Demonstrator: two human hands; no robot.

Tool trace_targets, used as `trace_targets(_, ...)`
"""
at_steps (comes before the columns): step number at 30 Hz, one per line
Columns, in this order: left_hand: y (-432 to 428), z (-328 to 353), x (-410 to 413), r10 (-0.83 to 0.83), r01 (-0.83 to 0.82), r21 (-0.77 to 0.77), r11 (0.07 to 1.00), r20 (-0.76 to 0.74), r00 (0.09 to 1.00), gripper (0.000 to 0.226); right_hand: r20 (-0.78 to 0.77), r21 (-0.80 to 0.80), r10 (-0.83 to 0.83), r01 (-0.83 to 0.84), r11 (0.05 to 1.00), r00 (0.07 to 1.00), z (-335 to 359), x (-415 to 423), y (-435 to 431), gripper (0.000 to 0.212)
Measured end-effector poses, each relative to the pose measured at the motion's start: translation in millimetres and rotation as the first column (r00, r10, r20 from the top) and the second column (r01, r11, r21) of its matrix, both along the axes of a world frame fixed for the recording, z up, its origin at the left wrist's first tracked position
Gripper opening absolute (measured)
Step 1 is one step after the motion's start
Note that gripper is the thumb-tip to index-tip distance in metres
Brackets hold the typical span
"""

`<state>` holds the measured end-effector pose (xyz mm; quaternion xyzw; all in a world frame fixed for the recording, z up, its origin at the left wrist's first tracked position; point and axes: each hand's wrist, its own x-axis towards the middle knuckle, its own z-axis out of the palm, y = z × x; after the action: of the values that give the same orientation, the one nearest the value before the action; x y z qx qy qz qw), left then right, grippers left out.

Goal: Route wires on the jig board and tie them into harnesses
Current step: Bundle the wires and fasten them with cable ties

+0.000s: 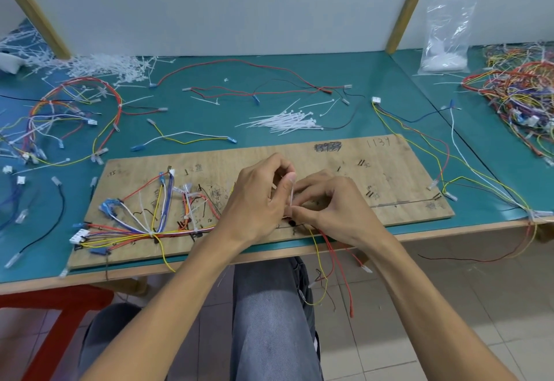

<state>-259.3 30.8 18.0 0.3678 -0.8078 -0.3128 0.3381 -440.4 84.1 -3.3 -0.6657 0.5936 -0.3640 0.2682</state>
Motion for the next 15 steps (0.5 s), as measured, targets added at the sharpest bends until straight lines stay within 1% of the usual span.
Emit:
trace_targets(2,-0.9,-0.3,-3.0,-0.015,0.015,-0.004,1.000,0.018,1.000,0.008,-0.015,-0.006,0.007,-0.007,1.000,1.000,-1.1,-1.4,-0.5,0.005)
trace_targets(3,-0.5,-1.1,-5.0,0.003,-0.002,-0.004,1.000,0.010,1.000,0.008,-0.034,-0.014,0.012,-0.012,1.000,0.999,-2.1,-1.5,-0.6,0.006)
trace_targets(6,2.0,-9.2,-8.7,0.122,-0.121,0.010,0.993,-0.053,0.991,0.008,-0.103,-0.058,0.035,-0.041,0.997,0.994,-4.6,2.1,0.1,0.002)
trace_targets(9,6.6,-16.0,-13.6,0.210,-0.208,0.026,0.978,-0.097,0.973,0.009,-0.170,-0.127,0.063,-0.085,0.988,0.983,-7.9,3.1,2.3,0.006)
trace_targets(12,8.8,-18.4,-19.1,0.258,-0.259,0.007,0.966,-0.115,0.959,0.009,-0.217,-0.192,0.079,-0.122,0.974,0.973,-11.1,1.6,3.8,0.006)
trace_targets(15,9.2,-21.8,-18.2,0.278,-0.278,0.015,0.960,-0.129,0.952,0.009,-0.236,-0.194,0.094,-0.141,0.971,0.967,-12.1,1.6,3.1,0.006)
